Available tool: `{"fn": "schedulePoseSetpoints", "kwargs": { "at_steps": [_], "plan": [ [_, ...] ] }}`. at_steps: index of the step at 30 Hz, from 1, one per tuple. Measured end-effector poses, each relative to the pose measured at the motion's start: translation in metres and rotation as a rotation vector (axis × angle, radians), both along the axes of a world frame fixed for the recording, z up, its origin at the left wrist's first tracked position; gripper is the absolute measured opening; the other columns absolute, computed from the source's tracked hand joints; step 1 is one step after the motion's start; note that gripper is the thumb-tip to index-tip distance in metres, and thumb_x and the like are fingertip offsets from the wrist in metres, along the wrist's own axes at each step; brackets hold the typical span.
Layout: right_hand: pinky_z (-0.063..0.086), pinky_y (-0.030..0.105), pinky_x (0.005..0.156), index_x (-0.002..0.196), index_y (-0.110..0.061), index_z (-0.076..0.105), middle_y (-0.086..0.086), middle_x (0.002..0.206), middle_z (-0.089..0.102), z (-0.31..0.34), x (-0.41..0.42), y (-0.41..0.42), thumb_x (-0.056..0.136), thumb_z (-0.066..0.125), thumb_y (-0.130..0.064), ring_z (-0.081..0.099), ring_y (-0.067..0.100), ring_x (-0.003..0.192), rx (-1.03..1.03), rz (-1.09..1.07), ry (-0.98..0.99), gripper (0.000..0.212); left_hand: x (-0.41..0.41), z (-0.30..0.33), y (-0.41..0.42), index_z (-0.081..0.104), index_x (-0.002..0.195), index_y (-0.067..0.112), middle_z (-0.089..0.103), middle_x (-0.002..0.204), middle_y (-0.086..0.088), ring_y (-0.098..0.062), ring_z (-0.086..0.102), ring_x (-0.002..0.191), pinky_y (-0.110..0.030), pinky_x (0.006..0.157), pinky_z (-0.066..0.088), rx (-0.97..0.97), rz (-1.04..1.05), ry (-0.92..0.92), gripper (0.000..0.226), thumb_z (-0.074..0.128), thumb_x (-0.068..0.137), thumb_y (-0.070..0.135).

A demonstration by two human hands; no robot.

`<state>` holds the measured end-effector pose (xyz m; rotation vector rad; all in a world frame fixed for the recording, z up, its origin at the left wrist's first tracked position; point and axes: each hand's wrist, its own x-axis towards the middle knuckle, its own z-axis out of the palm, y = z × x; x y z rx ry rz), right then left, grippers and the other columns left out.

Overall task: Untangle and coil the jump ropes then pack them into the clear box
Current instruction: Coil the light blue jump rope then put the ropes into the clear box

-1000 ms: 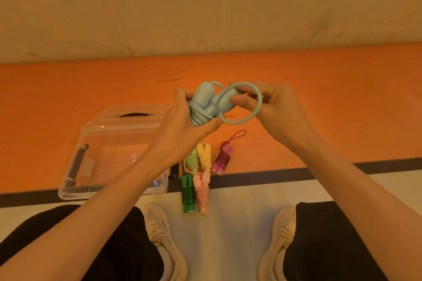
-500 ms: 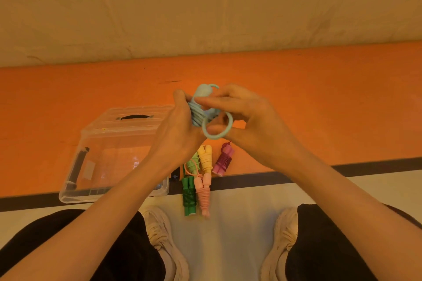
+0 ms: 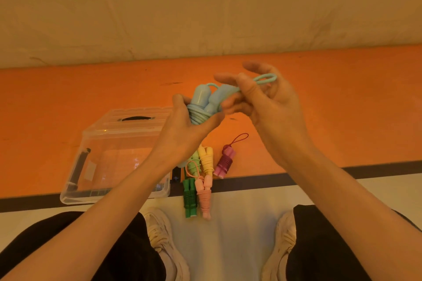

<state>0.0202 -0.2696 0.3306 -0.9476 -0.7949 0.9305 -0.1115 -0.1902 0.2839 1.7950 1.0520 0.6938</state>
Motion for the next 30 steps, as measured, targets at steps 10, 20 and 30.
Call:
{"fn": "schedulePoseSetpoints", "kwargs": {
  "at_steps": [10,20,30],
  "plan": [
    [0.05,0.017,0.052,0.102,-0.005,0.058,0.0,0.071,0.066,0.0,0.018,-0.002,0.1,0.041,-0.015,0.06,0.007,0.056,-0.144,0.097,0.378,0.02,0.001,-0.001,-0.001,0.038,0.103,0.017,0.06,0.095,-0.008,-0.029,0.063,0.076,-0.053,0.065,0.052,0.042,0.024,-0.042,0.057,0.075,0.075,0.05],
    [0.039,0.022,0.058,0.108,-0.005,0.064,0.007,0.067,0.048,0.0,0.042,-0.007,0.101,0.042,-0.028,0.043,0.014,0.057,-0.417,-0.076,-0.243,0.032,0.001,0.01,-0.003,0.042,0.106,0.008,0.058,0.085,-0.006,-0.006,0.059,0.059,-0.023,0.055,0.053,-0.249,-0.048,-0.244,0.057,0.062,0.069,0.047],
    [0.056,0.026,0.056,0.097,-0.007,0.068,0.006,0.069,0.064,0.002,0.033,-0.015,0.094,0.053,-0.005,0.068,0.02,0.056,-0.229,0.041,-0.325,0.016,0.002,0.009,-0.008,0.042,0.106,0.007,0.058,0.078,-0.001,-0.007,0.059,0.059,-0.026,0.057,0.053,-0.242,-0.068,-0.243,0.056,0.06,0.071,0.046]
  ]
}}
